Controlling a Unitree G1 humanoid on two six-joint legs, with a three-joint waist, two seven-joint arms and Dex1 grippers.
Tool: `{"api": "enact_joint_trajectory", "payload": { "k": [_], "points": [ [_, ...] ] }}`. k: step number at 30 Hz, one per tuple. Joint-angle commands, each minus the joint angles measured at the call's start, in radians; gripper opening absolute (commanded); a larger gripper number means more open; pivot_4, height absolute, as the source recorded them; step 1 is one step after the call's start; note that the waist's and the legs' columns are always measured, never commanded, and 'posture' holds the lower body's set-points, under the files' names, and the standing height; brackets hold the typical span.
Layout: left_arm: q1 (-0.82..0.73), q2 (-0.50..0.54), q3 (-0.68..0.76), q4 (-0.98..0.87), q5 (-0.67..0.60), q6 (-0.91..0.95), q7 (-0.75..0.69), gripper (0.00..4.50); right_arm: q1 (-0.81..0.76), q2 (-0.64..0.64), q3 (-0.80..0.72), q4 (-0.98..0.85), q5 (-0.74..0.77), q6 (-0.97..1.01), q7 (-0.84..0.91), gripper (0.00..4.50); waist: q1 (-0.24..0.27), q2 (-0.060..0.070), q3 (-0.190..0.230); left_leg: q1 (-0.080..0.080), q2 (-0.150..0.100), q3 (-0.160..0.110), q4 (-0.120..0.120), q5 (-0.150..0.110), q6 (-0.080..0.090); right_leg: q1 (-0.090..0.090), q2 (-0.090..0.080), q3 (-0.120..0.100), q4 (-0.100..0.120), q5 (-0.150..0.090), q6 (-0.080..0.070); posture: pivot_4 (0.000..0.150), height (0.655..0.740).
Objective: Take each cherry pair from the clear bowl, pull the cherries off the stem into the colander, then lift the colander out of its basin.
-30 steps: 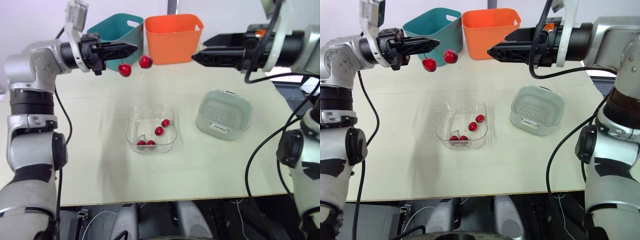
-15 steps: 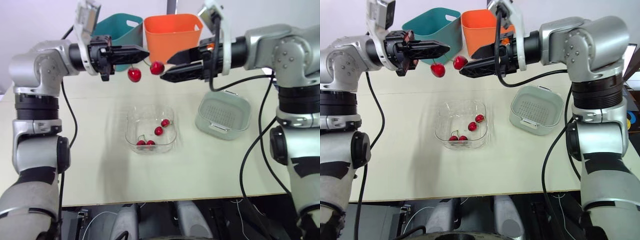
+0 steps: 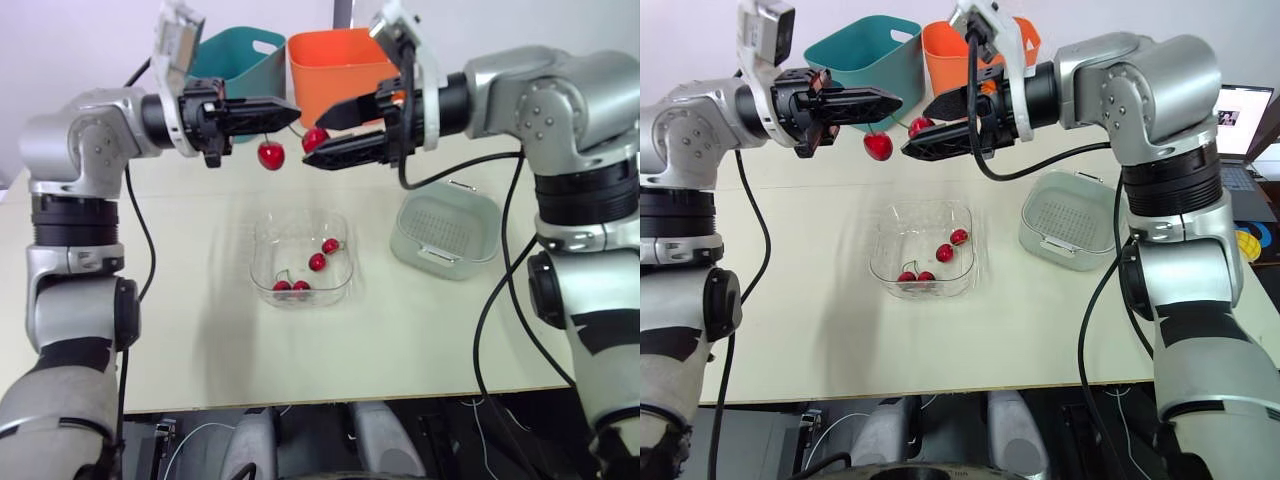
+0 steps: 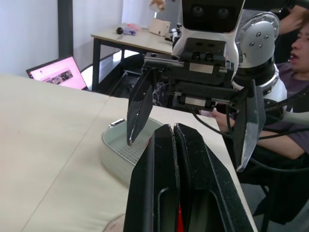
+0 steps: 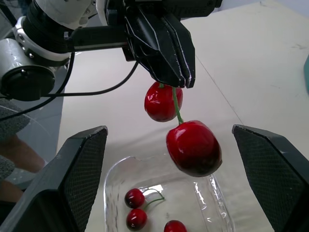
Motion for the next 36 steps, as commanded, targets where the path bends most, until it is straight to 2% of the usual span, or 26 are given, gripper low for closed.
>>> {"api": "enact_joint_trajectory", "payload": {
  "k": [1,7,8,11,18,19,36],
  "points": [
    [-0.015,0.008,0.008,-0.044,-0.022,0.001,0.005,0.0,-0.02,0.01,-0.009,-0.006,-0.009,-0.022,0.002,4.46,0.0,0.0,0.0,0.0,0.0,0.0,0.0,0.0,0.0,0.0,0.0,0.0,0.0,0.0,0.0,0.15,0.74],
    [-0.011,0.006,0.009,-0.056,-0.03,0.011,0.009,0.0,-0.011,0.019,0.004,0.004,-0.027,-0.037,0.003,4.46,0.0,0.0,0.0,0.0,0.0,0.0,0.0,0.0,0.0,0.0,0.0,0.0,0.0,0.0,0.0,0.15,0.74],
    [-0.011,0.006,0.008,-0.057,-0.031,0.012,0.009,0.0,-0.011,0.02,0.004,0.005,-0.029,-0.038,0.002,4.27,0.0,0.0,0.0,0.0,0.0,0.0,0.0,0.0,0.0,0.0,0.0,0.0,0.0,0.0,0.0,0.15,0.74],
    [-0.009,0.008,0.007,-0.056,-0.033,0.01,0.012,0.0,-0.012,0.025,-0.001,0.01,-0.029,-0.037,-0.003,3.5,-0.001,0.0,0.0,0.0,0.0,0.0,0.0,0.0,0.0,0.0,0.0,0.0,0.0,0.0,0.0,0.15,0.74],
    [-0.006,0.01,0.005,-0.058,-0.037,0.011,0.016,0.0,-0.012,0.03,-0.004,0.005,-0.028,-0.029,-0.007,1.05,0.0,0.0,0.0,0.0,0.0,0.0,0.0,0.0,0.0,0.0,0.0,0.0,0.0,0.0,0.0,0.15,0.74],
    [-0.005,0.01,0.004,-0.057,-0.036,0.01,0.015,0.0,-0.012,0.03,-0.003,0.004,-0.027,-0.029,-0.007,0.94,0.0,0.0,0.0,0.0,0.0,0.0,0.0,0.0,0.0,0.0,0.0,0.0,0.0,0.0,0.0,0.15,0.74],
    [-0.045,0.009,0.029,-0.003,-0.044,0.005,0.033,0.0,0.064,-0.035,0.06,-0.082,-0.038,-0.016,0.046,0.94,0.0,0.0,0.0,0.0,0.0,0.0,0.0,0.0,0.0,0.0,0.0,0.0,0.0,0.0,0.0,0.15,0.74]
  ]
}}
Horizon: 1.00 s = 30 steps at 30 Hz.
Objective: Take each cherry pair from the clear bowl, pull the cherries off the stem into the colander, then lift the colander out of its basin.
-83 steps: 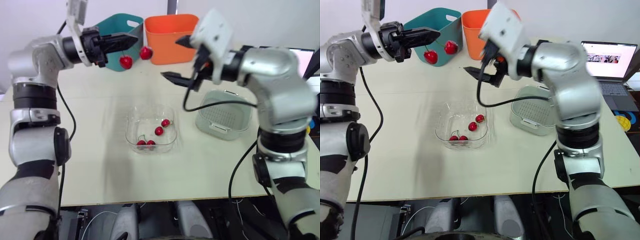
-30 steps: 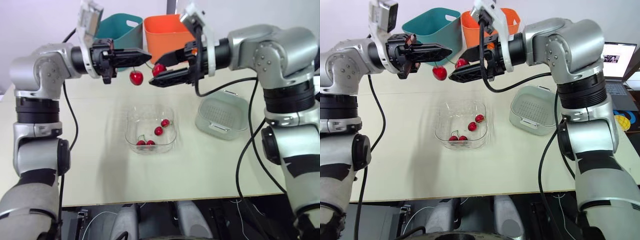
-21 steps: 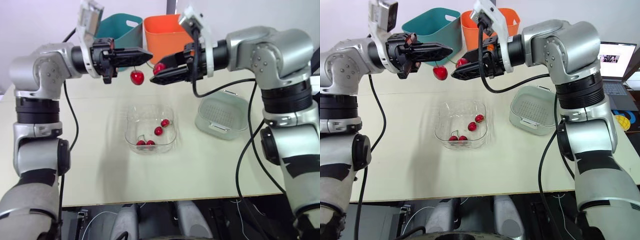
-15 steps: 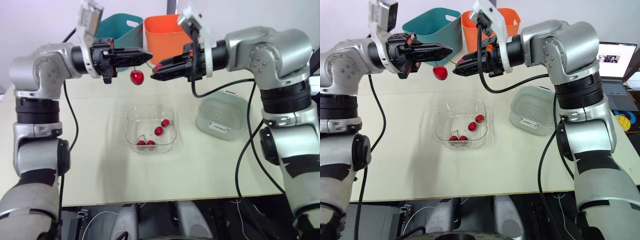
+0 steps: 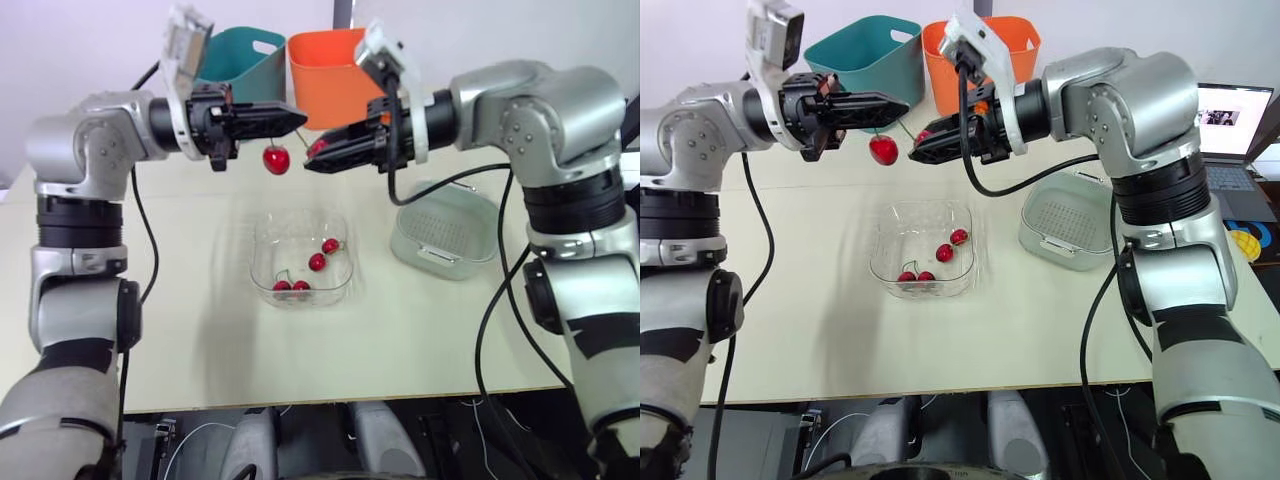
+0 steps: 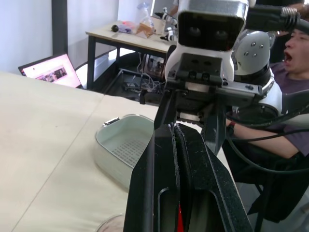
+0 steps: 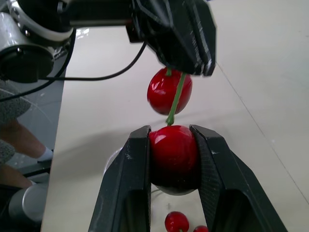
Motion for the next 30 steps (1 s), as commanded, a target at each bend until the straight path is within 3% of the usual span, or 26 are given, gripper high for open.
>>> {"api": "enact_joint_trajectory", "payload": {
  "k": [1,14,20,25,30],
  "points": [
    [-0.05,0.019,0.05,0.005,-0.026,-0.005,0.017,0.0,0.025,-0.031,0.018,-0.044,-0.005,0.014,0.019,0.94,0.0,0.0,0.0,0.0,0.0,0.0,0.0,0.0,0.0,0.0,0.0,0.0,0.0,0.0,0.0,0.15,0.74],
    [-0.039,0.022,0.055,0.004,-0.028,-0.01,0.026,0.0,0.078,-0.059,-0.013,-0.105,0.029,0.08,-0.001,0.94,0.0,0.0,0.0,0.0,0.0,0.0,0.0,0.0,0.0,0.0,0.0,0.0,0.0,0.0,0.0,0.15,0.74],
    [0.013,0.017,0.042,-0.009,0.003,-0.072,0.035,0.0,0.121,-0.18,-0.107,-0.084,0.021,0.071,-0.018,0.94,0.005,0.0,0.0,0.0,0.0,0.0,0.0,0.0,0.0,0.001,0.0,0.0,-0.001,0.0,0.0,0.15,0.74],
    [0.035,-0.003,0.043,0.001,0.016,-0.111,0.068,0.0,0.249,-0.322,-0.141,-0.002,-0.076,-0.053,-0.055,0.94,0.012,0.0,0.0,0.0,0.0,0.0,0.001,0.0,0.0,0.001,0.0,0.0,-0.001,0.0,0.0,0.15,0.74],
    [0.053,-0.029,0.025,0.007,0.028,-0.136,0.065,0.0,0.387,-0.385,-0.137,0.094,-0.204,-0.218,-0.125,0.94,0.009,0.0,0.0,0.0,0.0,0.001,0.0,0.0,0.0,0.001,0.0,0.001,-0.001,-0.001,0.002,0.15,0.74]
  ]
}}
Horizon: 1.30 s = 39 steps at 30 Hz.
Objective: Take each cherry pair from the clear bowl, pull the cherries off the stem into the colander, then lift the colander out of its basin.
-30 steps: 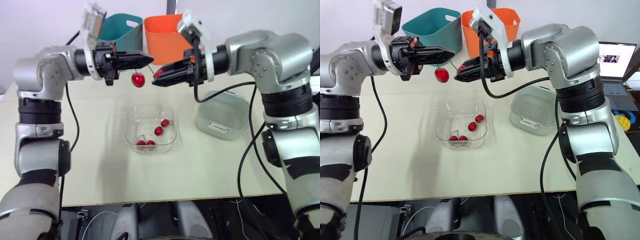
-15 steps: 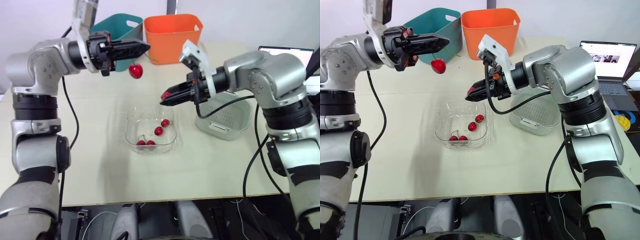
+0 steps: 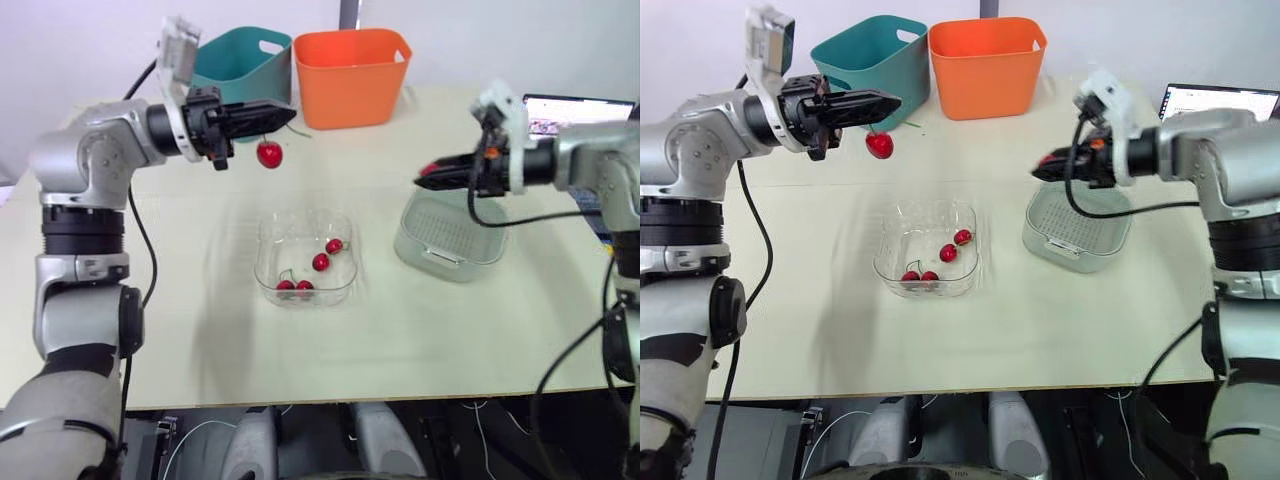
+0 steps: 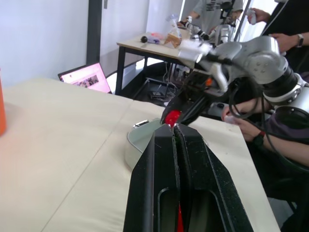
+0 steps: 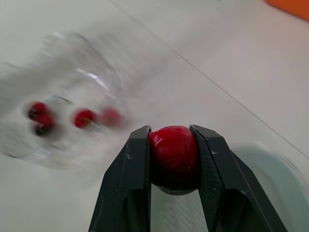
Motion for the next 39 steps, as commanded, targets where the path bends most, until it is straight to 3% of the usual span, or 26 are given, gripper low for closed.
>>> {"api": "enact_joint_trajectory", "payload": {
  "k": [1,7,17,18,24,29,39],
  "points": [
    [0.008,-0.011,-0.01,-0.013,0.008,-0.034,-0.006,0.0,0.057,-0.027,-0.028,0.041,-0.079,-0.118,-0.044,0.94,-0.003,0.0,0.0,0.0,0.0,0.0,0.0,0.0,0.0,0.0,0.0,0.0,0.0,0.0,0.0,0.15,0.74],
    [0.01,-0.035,-0.028,-0.004,0.011,-0.046,-0.006,0.0,0.129,-0.009,-0.048,0.063,-0.102,-0.129,-0.075,0.94,-0.011,0.0,0.0,0.001,0.0,0.0,0.0,0.0,0.0,0.0,0.001,0.001,0.001,0.0,0.0,0.15,0.74],
    [0.012,-0.032,-0.031,0.0,0.021,-0.051,-0.013,0.0,0.121,0.005,-0.07,0.055,-0.095,-0.096,-0.07,4.36,-0.008,0.0,0.0,0.001,0.0,0.0,0.0,0.0,0.0,0.001,0.0,0.001,0.001,0.0,0.0,0.15,0.74],
    [0.012,-0.031,-0.03,0.0,0.022,-0.052,-0.013,0.0,0.118,0.003,-0.072,0.053,-0.093,-0.093,-0.067,4.48,-0.009,0.0,0.0,0.001,0.0,0.0,0.0,0.0,0.0,0.001,0.0,0.001,0.001,0.0,0.0,0.15,0.74],
    [-0.003,-0.031,-0.012,0.018,0.021,-0.056,0.004,0.0,0.027,0.025,-0.134,0.039,-0.023,-0.048,-0.048,4.48,-0.011,0.0,0.0,0.001,0.0,0.0,0.0,0.0,0.0,0.0,0.0,0.001,0.001,0.0,0.0,0.15,0.74],
    [-0.054,-0.035,0.029,0.041,-0.01,-0.032,0.037,0.0,-0.121,0.097,-0.176,-0.028,0.11,0.112,-0.026,4.48,-0.009,0.0,0.0,0.001,0.0,0.0,0.0,0.0,0.0,0.0,0.001,0.001,0.001,0.0,0.0,0.15,0.74],
    [-0.084,-0.038,0.08,0.012,-0.072,0.036,0.078,0.0,-0.281,0.348,-0.186,-0.028,0.275,0.3,-0.067,4.48,-0.01,0.0,0.0,0.0,0.0,0.0,0.0,0.0,0.0,0.001,0.0,0.0,0.001,0.002,-0.002,0.15,0.74]
  ]
}}
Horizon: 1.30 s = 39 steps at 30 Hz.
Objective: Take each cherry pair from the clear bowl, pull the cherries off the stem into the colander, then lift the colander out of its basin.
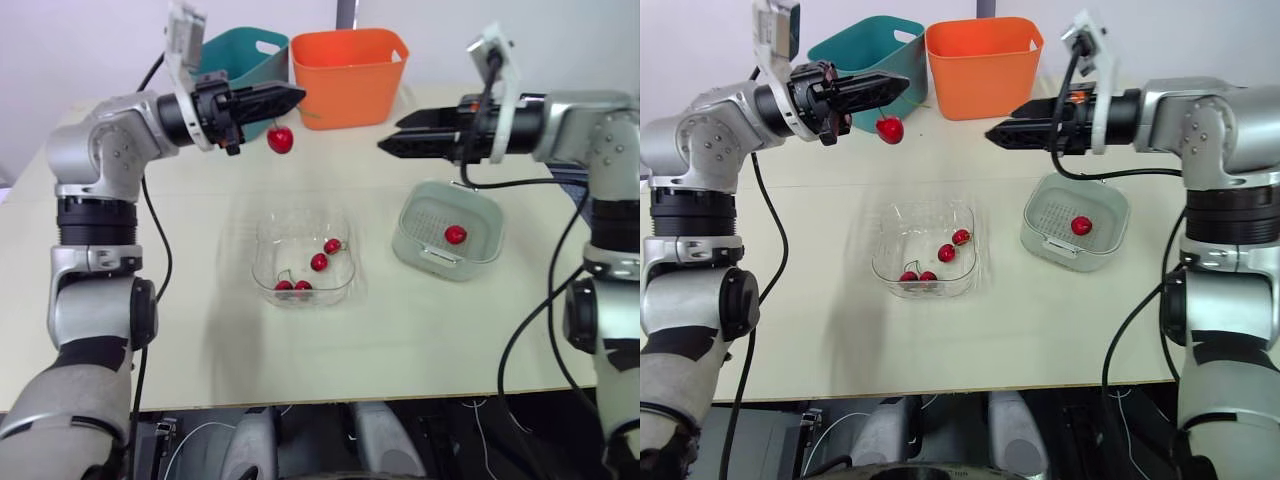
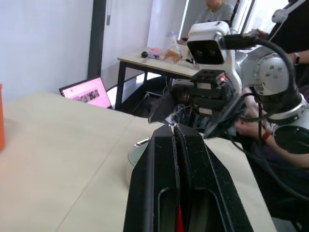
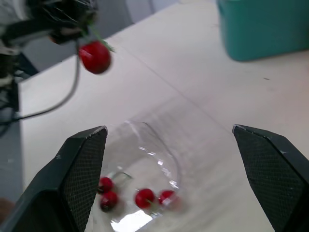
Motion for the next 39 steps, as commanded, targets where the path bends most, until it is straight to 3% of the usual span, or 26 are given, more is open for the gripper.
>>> {"api": "enact_joint_trajectory", "payload": {
  "k": [1,6,14,25,35,39],
  "points": [
    [-0.033,0.001,0.05,-0.05,-0.056,0.034,0.021,0.0,-0.058,0.089,-0.053,-0.013,0.085,0.061,-0.031,4.48,-0.002,0.0,0.0,0.0,0.0,0.0,0.0,0.0,0.0,0.0,0.0,0.0,0.0,0.0,0.0,0.15,0.74],
    [-0.022,0.001,0.059,-0.101,-0.093,0.076,0.041,0.0,-0.095,0.213,-0.079,0.006,0.127,0.074,-0.093,4.48,0.0,0.0,0.0,0.0,0.0,0.0,0.0,0.0,0.0,-0.001,0.0,0.0,0.001,0.0,0.0,0.15,0.74],
    [0.0,-0.002,0.06,-0.143,-0.118,0.092,0.068,0.0,-0.111,0.294,-0.063,0.04,0.125,0.021,-0.14,4.48,-0.002,0.0,0.0,0.0,0.0,0.0,0.0,0.0,0.0,0.0,0.0,0.0,0.001,0.0,0.0,0.15,0.74],
    [0.021,-0.007,0.046,-0.143,-0.115,0.076,0.073,0.0,-0.111,0.327,-0.027,0.084,0.091,-0.031,-0.177,4.48,-0.001,0.0,0.0,0.0,0.0,0.0,0.0,0.0,0.0,-0.001,0.0,0.0,0.001,0.0,0.0,0.15,0.74],
    [0.024,-0.018,0.046,-0.142,-0.117,0.074,0.079,0.0,-0.113,0.351,-0.014,0.086,0.094,-0.026,-0.196,1.11,-0.001,0.0,0.0,0.0,0.0,0.0,0.0,0.0,0.0,-0.001,0.0,0.0,0.001,0.0,0.0,0.15,0.74],
    [0.022,-0.017,0.046,-0.135,-0.114,0.07,0.077,0.0,-0.116,0.351,-0.008,0.084,0.094,-0.025,-0.193,0.99,-0.001,0.0,0.0,0.0,0.0,0.0,0.0,0.0,0.0,-0.001,0.0,0.0,0.001,0.0,0.0,0.15,0.74]
  ]
}}
